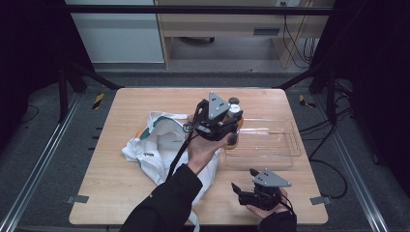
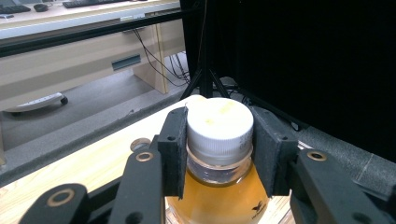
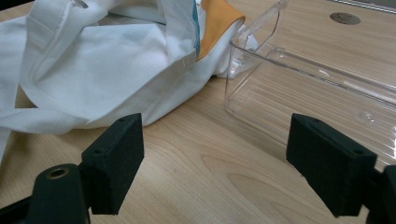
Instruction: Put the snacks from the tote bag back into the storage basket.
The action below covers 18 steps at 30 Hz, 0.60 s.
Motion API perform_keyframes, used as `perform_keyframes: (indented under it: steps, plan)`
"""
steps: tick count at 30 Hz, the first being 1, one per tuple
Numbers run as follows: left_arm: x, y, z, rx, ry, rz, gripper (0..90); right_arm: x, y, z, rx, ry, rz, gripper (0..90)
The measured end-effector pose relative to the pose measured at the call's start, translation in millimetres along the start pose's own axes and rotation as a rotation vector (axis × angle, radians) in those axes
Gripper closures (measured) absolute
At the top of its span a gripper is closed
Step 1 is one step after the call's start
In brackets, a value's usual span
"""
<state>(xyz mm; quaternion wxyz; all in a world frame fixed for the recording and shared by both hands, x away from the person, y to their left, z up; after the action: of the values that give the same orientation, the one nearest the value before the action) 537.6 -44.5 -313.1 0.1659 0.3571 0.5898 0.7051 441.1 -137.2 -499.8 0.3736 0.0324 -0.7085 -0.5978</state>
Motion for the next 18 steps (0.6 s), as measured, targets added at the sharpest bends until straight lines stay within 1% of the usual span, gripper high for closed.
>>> perform_keyframes:
  steps: [1,5,8,11,15,18]
  plan:
    - [-1.4,0.4,-0.8,0.007,-0.001,-0.003,59.0,0.0,0.0,-0.3,0.002,0.000,0.000,19.6]
    - [-6.4,0.5,-2.3,0.002,-0.003,-0.004,59.0,-0.1,-0.3,-0.4,0.001,0.001,0.001,19.5]
    - [-10.9,-0.7,-4.1,0.006,-0.006,-0.005,59.0,-0.2,-0.2,-0.3,0.001,0.002,0.001,19.5]
    - [-16.2,-3.1,-5.7,0.014,-0.012,-0.002,59.0,-0.2,-0.3,-0.4,0.000,0.003,0.001,19.5]
    - [-25.3,-7.5,-7.8,0.013,-0.018,0.004,59.0,-0.4,-0.4,-0.7,-0.008,0.005,0.000,19.5]
    - [-28.5,-9.2,-7.7,0.011,-0.021,0.008,59.0,-0.1,-0.4,-0.8,-0.009,0.006,0.000,19.5]
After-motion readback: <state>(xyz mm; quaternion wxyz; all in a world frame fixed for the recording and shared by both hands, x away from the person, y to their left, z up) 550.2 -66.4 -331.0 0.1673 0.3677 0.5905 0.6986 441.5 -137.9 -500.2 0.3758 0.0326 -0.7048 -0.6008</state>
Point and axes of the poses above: each handheld gripper's, and its own axes: x roughly backward along the jaws, y roughly out of its top, z roughly to its left, the point moved 8 cm from there along -x, roughly forward along the jaws, and after that the axes turned 1 degree about -y, right-handed, at the moved point
